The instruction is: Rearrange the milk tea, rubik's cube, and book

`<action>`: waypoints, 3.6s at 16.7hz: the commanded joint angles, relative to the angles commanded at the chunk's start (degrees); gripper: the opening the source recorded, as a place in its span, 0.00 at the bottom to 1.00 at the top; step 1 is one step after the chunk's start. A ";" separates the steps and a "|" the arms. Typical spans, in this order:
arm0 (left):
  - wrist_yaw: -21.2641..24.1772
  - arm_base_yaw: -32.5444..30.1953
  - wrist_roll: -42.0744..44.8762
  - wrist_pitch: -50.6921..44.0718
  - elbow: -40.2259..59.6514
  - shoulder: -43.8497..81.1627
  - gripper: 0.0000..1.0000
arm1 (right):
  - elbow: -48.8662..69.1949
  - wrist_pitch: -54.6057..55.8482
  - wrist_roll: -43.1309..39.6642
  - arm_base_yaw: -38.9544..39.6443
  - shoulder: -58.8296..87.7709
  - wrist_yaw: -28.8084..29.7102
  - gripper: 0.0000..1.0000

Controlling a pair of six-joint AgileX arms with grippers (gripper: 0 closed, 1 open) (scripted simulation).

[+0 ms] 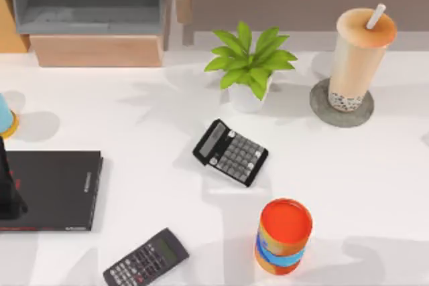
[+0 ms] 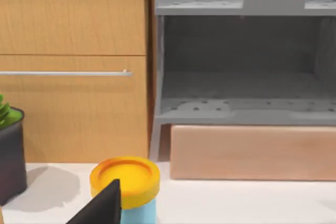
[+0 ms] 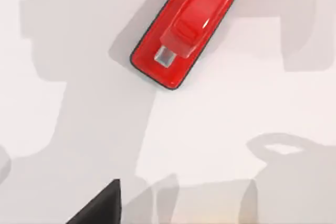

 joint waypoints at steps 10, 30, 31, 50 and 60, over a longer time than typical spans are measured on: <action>0.00 0.00 0.00 0.00 0.00 0.00 1.00 | -0.64 -18.35 -12.56 -7.98 0.11 -0.58 1.00; 0.00 0.00 0.00 0.00 0.00 0.00 1.00 | -12.44 -2.21 -12.25 -7.74 4.44 -0.61 0.77; 0.00 0.00 0.00 0.00 0.00 0.00 1.00 | -12.44 -2.21 -12.25 -7.74 4.44 -0.61 0.70; 0.00 0.00 0.00 0.00 0.00 0.00 1.00 | -12.22 -2.44 -12.20 -7.77 4.30 -0.57 0.00; 0.00 0.00 0.00 0.00 0.00 0.00 1.00 | -6.69 -10.72 -12.36 -7.88 1.54 -0.55 0.00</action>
